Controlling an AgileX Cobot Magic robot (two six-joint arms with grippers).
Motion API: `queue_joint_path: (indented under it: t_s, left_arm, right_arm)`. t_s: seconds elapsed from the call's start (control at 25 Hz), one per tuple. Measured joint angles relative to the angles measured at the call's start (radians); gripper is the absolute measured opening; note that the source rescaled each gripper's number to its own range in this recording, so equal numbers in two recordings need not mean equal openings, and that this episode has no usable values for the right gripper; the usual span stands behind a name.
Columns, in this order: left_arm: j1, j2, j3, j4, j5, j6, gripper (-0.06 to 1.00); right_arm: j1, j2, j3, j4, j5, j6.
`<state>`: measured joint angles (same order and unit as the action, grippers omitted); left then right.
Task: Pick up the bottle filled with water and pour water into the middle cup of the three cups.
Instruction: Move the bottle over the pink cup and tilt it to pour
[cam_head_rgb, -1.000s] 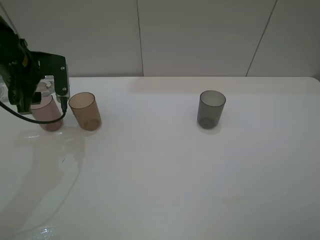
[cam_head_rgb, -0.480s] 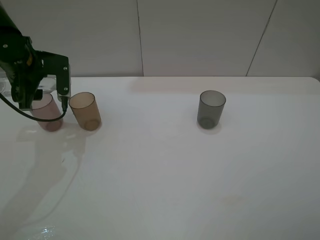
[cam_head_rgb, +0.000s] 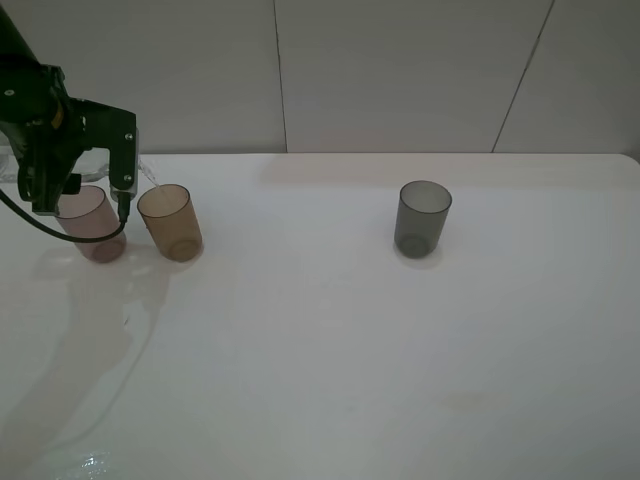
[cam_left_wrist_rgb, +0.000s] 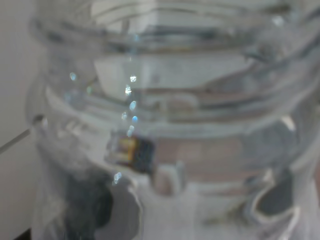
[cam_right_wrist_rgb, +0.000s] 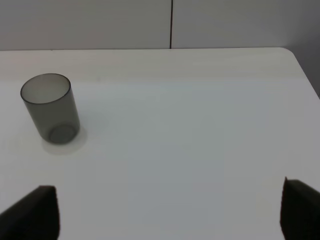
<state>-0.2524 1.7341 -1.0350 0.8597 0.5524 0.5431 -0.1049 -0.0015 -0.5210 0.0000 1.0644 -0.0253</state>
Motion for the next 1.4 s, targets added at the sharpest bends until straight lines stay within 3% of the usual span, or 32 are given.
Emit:
queue_joint_path:
  t_s: [0.64,1.04,1.4]
  left_arm:
    - [0.0,0.012,0.0,0.054,-0.008,0.0,0.02]
    - [0.0,0.012,0.0,0.13,-0.016,0.0,0.02]
    - [-0.033,0.012,0.0,0.17,-0.021,0.023,0.02]
  right_arm:
    - [0.0,0.0,0.0,0.0,0.0,0.0]
    - [0.0,0.0,0.0,0.0,0.0,0.0]
    - [0.0,0.0,0.0,0.0,0.0,0.0]
